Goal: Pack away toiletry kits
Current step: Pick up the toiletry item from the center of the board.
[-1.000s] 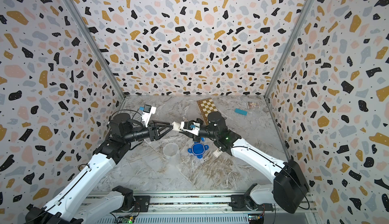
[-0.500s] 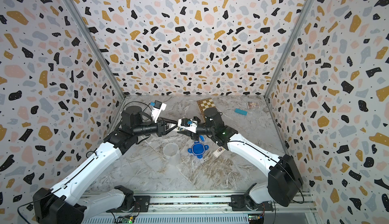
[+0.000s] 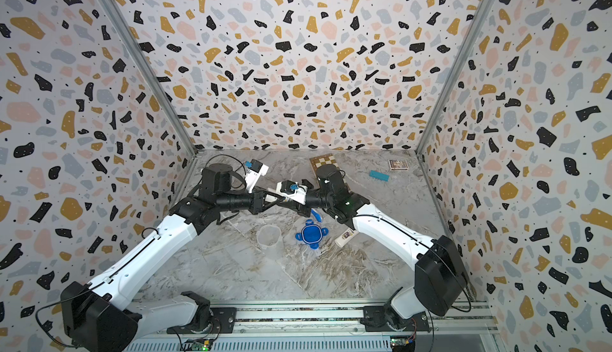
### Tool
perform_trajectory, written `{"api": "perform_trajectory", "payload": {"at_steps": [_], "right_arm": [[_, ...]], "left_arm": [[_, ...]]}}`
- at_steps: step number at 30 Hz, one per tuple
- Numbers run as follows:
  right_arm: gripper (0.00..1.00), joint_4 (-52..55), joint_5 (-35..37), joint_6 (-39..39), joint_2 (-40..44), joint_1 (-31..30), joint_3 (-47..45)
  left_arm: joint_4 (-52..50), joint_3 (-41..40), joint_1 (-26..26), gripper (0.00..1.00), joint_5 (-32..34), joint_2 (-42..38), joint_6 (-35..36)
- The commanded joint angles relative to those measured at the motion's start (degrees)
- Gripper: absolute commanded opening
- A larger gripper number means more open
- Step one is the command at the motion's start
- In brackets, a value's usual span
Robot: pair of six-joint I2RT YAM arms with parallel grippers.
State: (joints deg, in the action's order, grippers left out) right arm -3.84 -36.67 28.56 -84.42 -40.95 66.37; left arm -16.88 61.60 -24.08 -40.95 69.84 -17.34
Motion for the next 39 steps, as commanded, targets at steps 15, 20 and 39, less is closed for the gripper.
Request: {"api": "perform_trajectory", "payload": {"at_steps": [15,20,39], "right_arm": [[0.64,-35.3,-14.1,-65.7,12.6,17.5,-22.7],[0.64,-39.4,-22.5,-71.9,7.6,18.5,-17.2],[0.39,-43.5,-37.5,-64.6,-1.6,14.2,-4.5]], "left_arm": [[42.2,-10.9,0.1,0.00,7.1,-4.5,-9.7],[47.6,-12.8,0.5,0.00,0.5,-4.8,-8.5],[61.9,-11.5,2.0,0.00,-13.1,3.3,-15.1]]}}
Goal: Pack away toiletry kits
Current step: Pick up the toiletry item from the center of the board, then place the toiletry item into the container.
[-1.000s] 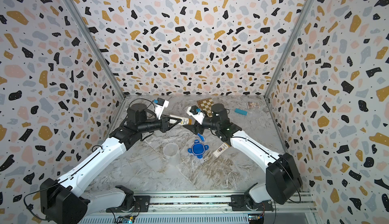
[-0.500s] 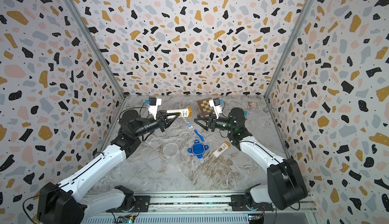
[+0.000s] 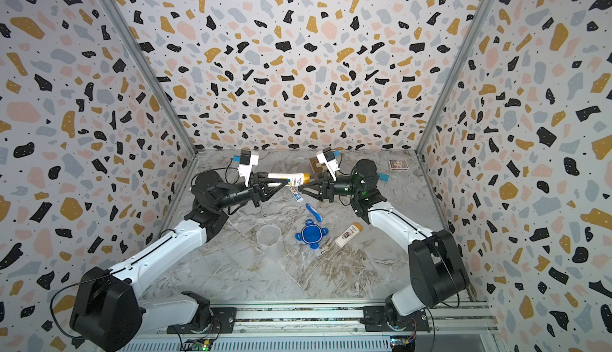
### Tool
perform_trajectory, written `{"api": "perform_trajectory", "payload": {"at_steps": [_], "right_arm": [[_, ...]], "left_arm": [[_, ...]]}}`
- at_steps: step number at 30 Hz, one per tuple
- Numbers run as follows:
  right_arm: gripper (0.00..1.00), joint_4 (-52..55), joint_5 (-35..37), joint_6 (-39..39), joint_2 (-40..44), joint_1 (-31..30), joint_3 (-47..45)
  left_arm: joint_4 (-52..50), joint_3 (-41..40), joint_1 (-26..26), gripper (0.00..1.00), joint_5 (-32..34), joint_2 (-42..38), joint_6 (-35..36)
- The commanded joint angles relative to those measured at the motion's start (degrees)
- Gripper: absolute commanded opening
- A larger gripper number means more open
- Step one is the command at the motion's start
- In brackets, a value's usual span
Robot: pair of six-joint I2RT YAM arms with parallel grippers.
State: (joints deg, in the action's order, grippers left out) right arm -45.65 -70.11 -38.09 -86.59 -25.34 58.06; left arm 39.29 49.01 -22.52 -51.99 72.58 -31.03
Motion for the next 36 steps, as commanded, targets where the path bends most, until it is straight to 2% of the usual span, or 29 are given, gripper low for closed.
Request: {"api": "perform_trajectory", "payload": {"at_steps": [1,7,11,12,13,14,16,17,20,25,27,32,34,36], "right_arm": [[0.36,-1.2,-4.0,1.9,0.2,-1.4,4.6],[0.23,-0.6,-4.4,1.9,-0.3,-1.9,6.2],[0.14,3.8,-4.4,5.7,0.5,-1.9,6.4],[0.13,5.4,-4.3,7.0,0.9,-2.0,6.6],[0.14,7.8,-4.2,9.0,1.3,-1.8,6.9],[0.13,10.3,-4.0,11.1,1.7,-1.5,7.2],[0.12,20.8,-2.6,18.5,2.8,-0.8,9.0],[0.12,26.8,-1.0,22.7,3.4,-0.6,10.2],[0.12,45.9,6.4,35.6,5.2,-0.3,14.5],[0.12,58.6,15.6,42.1,7.0,-1.7,17.4],[0.12,66.9,22.6,47.1,6.3,-5.1,20.9],[0.13,84.0,41.0,54.8,3.9,-16.6,29.9],[0.13,88.7,45.1,56.4,2.7,-20.0,33.1],[0.13,92.4,49.7,57.5,1.6,-23.3,35.1]], "left_arm": [[5.6,1.3,0.5,0.00,-2.8,0.7,-1.2],[4.5,1.1,0.7,0.00,-4.0,1.1,0.1],[4.0,1.2,0.9,0.00,-3.3,1.1,0.2],[2.8,1.5,1.0,0.04,-3.0,1.0,0.5],[0.9,1.9,1.1,0.21,-2.7,0.8,1.1],[-1.7,2.4,1.4,0.32,-2.3,0.5,1.9],[-11.0,3.7,2.6,0.38,0.1,-1.3,3.8],[-16.8,4.4,3.3,0.40,1.6,-2.6,4.6],[-36.5,5.5,5.4,0.56,10.1,-9.3,8.3],[-63.9,9.7,8.8,0.67,20.9,-15.0,12.0],[-72.9,11.6,9.4,0.71,24.1,-14.5,11.9],[-86.9,13.7,9.9,0.70,25.1,-11.6,13.0],[-88.3,12.8,10.5,0.69,25.8,-11.4,12.3],[-88.4,11.5,11.6,0.66,23.0,-10.9,11.7]]}}
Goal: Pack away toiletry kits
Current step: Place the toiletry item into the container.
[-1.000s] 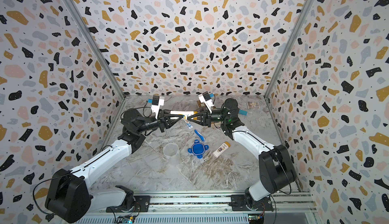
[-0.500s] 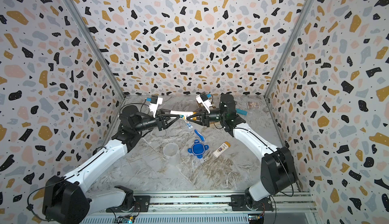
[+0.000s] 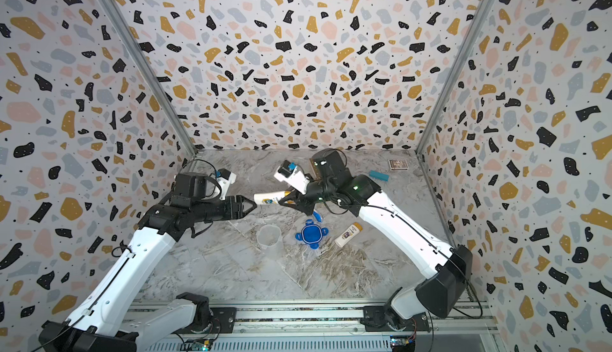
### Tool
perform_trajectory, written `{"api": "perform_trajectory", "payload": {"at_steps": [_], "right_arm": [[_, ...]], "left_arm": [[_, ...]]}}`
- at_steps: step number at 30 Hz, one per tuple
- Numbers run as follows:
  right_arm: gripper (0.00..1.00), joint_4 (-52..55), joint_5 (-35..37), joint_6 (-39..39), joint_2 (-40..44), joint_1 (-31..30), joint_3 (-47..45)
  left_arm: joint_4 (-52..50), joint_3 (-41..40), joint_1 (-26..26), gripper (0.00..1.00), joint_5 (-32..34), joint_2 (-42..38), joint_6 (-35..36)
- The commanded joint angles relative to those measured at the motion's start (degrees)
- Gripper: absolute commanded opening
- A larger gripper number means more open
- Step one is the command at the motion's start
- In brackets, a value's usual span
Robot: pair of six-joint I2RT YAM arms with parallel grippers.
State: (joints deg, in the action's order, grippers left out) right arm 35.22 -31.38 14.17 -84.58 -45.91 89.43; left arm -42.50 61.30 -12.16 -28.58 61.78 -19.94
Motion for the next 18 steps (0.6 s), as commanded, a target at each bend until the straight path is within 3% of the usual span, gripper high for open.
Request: {"api": "perform_trajectory", "payload": {"at_steps": [1,5,11,18], "right_arm": [[0.13,12.8,13.3,5.3,-1.0,-4.0,4.6],[0.14,19.1,19.4,4.9,-3.9,-8.3,8.2],[0.14,24.9,25.9,3.8,-11.3,-11.4,15.2],[0.17,29.2,27.4,4.4,-18.0,-12.0,20.2]], "left_arm": [[-6.9,-1.3,1.6,0.64,-1.7,0.2,0.3],[-9.5,-2.2,3.4,0.59,-3.3,0.3,1.7],[-4.0,-7.0,4.1,0.58,-6.0,-3.5,0.1],[4.5,-13.0,4.0,0.53,-9.6,-4.8,-2.6]]}}
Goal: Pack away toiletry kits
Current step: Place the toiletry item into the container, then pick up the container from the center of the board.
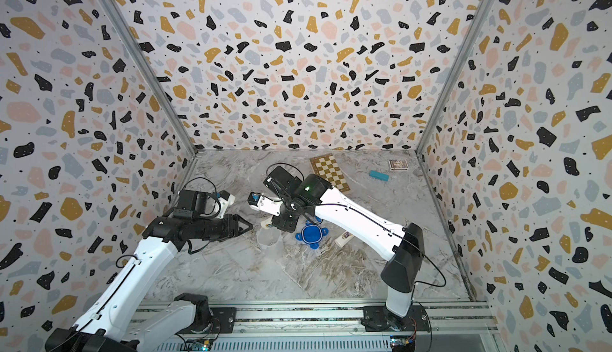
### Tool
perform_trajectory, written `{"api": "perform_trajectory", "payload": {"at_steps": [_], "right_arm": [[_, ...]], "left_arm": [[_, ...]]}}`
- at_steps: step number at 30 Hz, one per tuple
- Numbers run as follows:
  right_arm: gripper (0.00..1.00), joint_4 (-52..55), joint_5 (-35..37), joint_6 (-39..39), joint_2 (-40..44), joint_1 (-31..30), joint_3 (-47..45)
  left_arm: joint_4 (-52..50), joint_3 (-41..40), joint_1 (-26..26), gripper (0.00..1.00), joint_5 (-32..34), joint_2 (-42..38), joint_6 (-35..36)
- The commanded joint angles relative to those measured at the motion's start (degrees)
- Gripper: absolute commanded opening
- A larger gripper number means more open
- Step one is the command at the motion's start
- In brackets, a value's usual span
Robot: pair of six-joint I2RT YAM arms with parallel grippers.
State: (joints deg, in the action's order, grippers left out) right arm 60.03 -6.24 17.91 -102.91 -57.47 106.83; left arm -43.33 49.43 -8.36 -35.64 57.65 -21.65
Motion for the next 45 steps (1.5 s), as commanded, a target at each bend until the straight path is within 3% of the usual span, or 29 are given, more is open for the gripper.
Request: {"api": "perform_trajectory", "payload": {"at_steps": [1,14,20,23,25,30,35,39,45], "right_arm": [[0.16,4.8,2.2,0.9,0.0,-0.6,2.9],[0.22,8.5,3.3,1.5,-8.8,-3.5,10.5],[0.39,8.7,3.7,1.6,-11.6,-4.1,12.7],[0.51,7.3,3.3,1.7,-11.2,-4.2,12.5],[0.54,6.2,3.1,1.7,-10.3,-4.2,11.6],[0.54,-2.2,-1.6,0.0,-3.6,-2.4,5.7],[0.54,-17.6,-9.9,-6.4,7.2,3.3,-8.3],[0.48,-24.8,-12.8,-10.6,12.6,8.1,-17.1],[0.48,-27.8,-15.7,-12.1,16.2,12.2,-23.2]], "left_arm": [[5.6,-1.4,0.2,0.52,-2.8,-0.5,-0.9],[5.9,-2.1,0.2,0.52,-2.9,1.0,-0.7],[4.9,-1.8,0.2,0.52,-1.3,1.6,-0.4],[4.6,-2.1,0.2,0.52,-1.1,1.9,-0.5],[4.7,-2.4,0.2,0.52,-1.2,2.1,-0.6],[4.6,-2.5,0.2,0.52,-1.3,2.2,-0.1],[6.4,-3.1,-0.5,0.53,-4.3,2.6,1.0],[5.3,-1.9,-4.7,0.45,-0.8,4.2,1.6],[1.0,1.6,-11.1,0.42,12.2,6.1,1.4]]}}
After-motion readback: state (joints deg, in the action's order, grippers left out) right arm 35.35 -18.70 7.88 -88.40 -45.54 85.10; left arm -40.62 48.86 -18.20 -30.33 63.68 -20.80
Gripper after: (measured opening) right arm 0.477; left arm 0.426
